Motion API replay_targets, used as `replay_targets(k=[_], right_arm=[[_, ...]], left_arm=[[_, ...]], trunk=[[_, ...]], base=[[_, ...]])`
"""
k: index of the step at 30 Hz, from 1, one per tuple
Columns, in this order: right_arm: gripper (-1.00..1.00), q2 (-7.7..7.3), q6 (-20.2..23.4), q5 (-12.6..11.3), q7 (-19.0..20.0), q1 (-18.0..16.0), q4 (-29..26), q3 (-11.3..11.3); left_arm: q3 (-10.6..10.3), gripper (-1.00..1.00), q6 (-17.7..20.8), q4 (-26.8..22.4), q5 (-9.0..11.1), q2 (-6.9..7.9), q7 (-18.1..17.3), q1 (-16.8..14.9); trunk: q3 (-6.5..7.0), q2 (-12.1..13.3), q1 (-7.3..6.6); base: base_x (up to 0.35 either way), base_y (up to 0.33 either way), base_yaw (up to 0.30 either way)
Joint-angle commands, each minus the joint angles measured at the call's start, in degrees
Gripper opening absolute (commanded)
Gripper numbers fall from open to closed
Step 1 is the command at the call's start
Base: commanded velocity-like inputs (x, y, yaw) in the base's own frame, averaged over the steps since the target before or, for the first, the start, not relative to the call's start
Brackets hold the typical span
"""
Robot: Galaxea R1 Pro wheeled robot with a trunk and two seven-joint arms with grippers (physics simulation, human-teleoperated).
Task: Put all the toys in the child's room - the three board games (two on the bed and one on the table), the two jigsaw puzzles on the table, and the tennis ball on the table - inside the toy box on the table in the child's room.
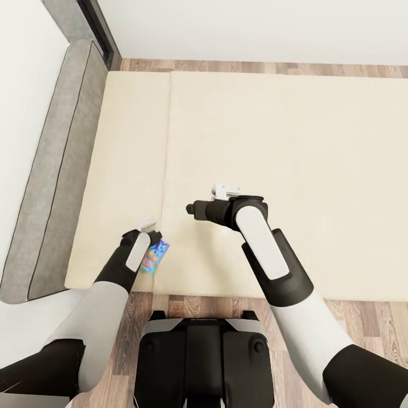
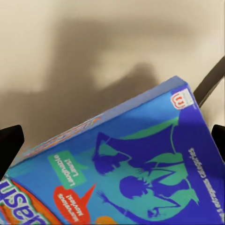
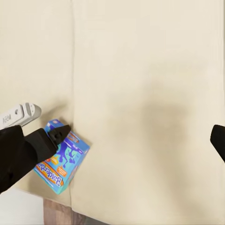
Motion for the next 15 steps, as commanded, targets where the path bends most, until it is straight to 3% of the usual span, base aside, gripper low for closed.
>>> replay_targets(k=[1,3,5,15], right_arm=[[1.00,0.01,0.25,-0.50,-0.60,-0.05,-0.03,-0.08],[1.00,0.01,0.27,-0.51,-0.60,-0.05,-0.02,-0.19],[1.00,0.01,0.29,-0.51,-0.60,-0.05,-0.03,-0.22],[1.00,0.01,0.30,-0.52,-0.60,-0.05,-0.03,-0.24]], left_arm=[[0.05,1.00,0.07,-0.13,1.97,-0.05,1.32,-0.02],[-0.07,1.00,0.09,-0.22,3.78,-0.06,3.29,-0.01],[-0.16,1.00,0.10,-0.26,4.30,-0.07,4.20,-0.01],[-0.36,1.00,0.15,-0.28,4.70,-0.11,4.81,-0.01]], trunk=[[-0.06,-0.09,0.04],[-0.06,-0.09,0.04],[-0.06,-0.09,0.04],[-0.06,-0.09,0.04]], base=[[0.000,0.000,0.000],[0.000,0.000,0.000],[0.000,0.000,0.000],[0.000,0.000,0.000]])
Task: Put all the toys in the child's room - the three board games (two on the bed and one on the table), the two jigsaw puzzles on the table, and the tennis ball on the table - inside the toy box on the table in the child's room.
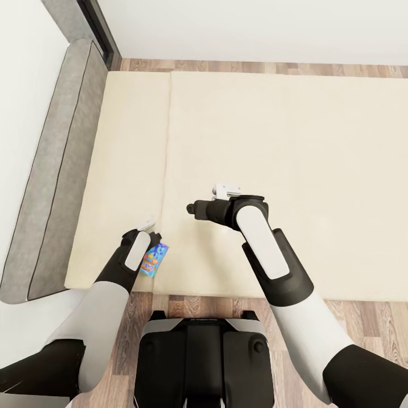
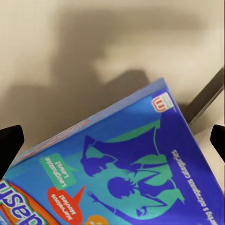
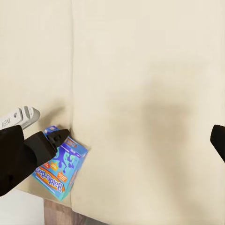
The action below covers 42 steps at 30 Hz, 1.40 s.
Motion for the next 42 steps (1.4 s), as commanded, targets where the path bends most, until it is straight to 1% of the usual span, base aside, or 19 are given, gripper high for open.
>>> replay_targets(k=[1,10,19,42], right_arm=[[1.00,0.01,0.23,-0.49,-0.60,-0.05,-0.04,0.02],[1.00,0.01,0.23,-0.49,-0.60,-0.05,-0.03,0.02],[1.00,0.01,0.23,-0.49,-0.60,-0.05,-0.04,0.02],[1.00,0.01,0.23,-0.49,-0.60,-0.05,-0.06,0.02]], left_arm=[[0.11,1.00,0.10,-0.09,0.54,-0.05,0.40,-0.02],[0.03,1.00,0.10,-0.09,0.58,-0.06,0.42,-0.02],[-0.03,1.00,0.08,-0.09,0.58,-0.09,0.42,-0.02],[-0.11,1.00,0.06,-0.13,0.58,-0.10,0.42,-0.02]], trunk=[[-0.07,-0.09,0.04],[-0.07,-0.09,0.04],[-0.07,-0.09,0.04],[-0.07,-0.09,0.04]], base=[[0.000,0.000,0.000],[0.000,-0.007,0.000],[0.000,-0.145,0.000],[-0.023,-0.008,0.000]])
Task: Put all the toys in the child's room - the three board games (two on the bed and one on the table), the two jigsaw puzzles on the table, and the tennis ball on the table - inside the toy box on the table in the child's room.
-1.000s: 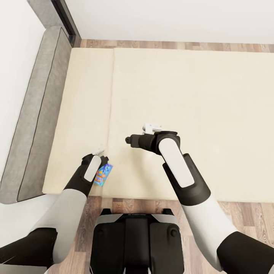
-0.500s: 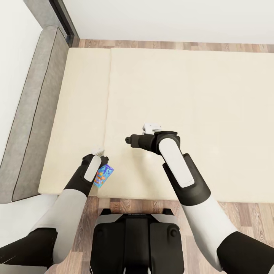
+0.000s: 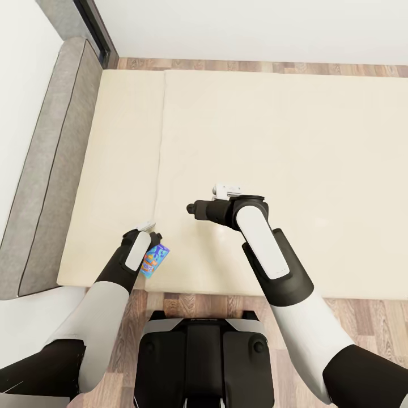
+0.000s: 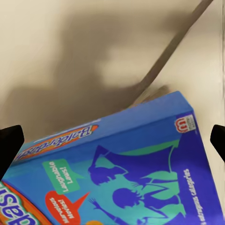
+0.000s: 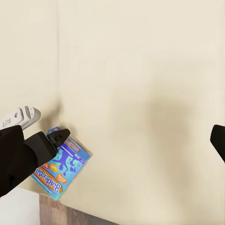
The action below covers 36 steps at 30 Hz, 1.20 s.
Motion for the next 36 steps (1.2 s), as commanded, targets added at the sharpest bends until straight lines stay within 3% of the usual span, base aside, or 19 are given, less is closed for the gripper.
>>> replay_targets(k=[1,36], right_arm=[[1.00,0.01,0.23,-0.48,-0.60,-0.05,-0.03,0.02],[1.00,0.01,0.23,-0.48,-0.60,-0.05,-0.06,0.02]], left_arm=[[0.11,1.00,0.11,-0.09,0.53,-0.04,0.39,-0.01],[0.14,1.00,0.11,-0.15,0.61,-0.04,0.39,-0.01]], trunk=[[-0.07,-0.09,0.04],[-0.07,-0.09,0.04]], base=[[-0.004,-0.099,0.000],[-0.008,-0.050,0.000]])
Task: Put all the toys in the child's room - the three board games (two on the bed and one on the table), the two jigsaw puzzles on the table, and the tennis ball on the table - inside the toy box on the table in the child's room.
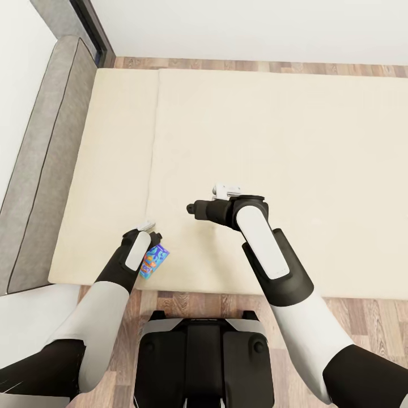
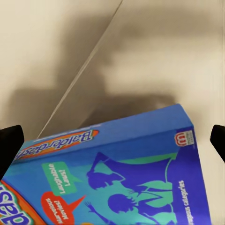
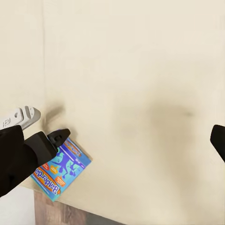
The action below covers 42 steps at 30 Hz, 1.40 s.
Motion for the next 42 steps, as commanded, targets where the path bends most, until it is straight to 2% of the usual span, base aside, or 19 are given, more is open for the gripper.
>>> replay_targets(k=[1,23,34,42], right_arm=[[1.00,0.01,0.23,-0.48,-0.60,-0.05,-0.05,0.02],[1.00,0.01,0.22,-0.50,-0.60,-0.05,-0.08,0.02],[1.00,0.01,0.23,-0.51,-0.60,-0.05,-0.08,0.02],[1.00,0.01,0.23,-0.52,-0.60,-0.05,-0.15,0.02]], left_arm=[[0.12,1.00,0.11,-0.09,0.52,-0.04,0.39,-0.02],[0.16,1.00,0.11,-0.30,0.52,-0.09,0.39,-0.02],[0.17,1.00,0.84,-0.41,0.53,-0.12,0.39,-0.02],[0.17,1.00,1.14,-0.72,0.46,-0.75,0.39,-0.02]], trunk=[[-0.06,-0.09,0.04],[-0.06,-0.09,0.04],[-0.06,-0.09,0.04],[-0.06,-0.09,0.04]], base=[[0.000,-0.008,0.000],[-0.014,-0.008,0.000],[0.088,0.000,0.000],[0.017,-0.002,0.000]])
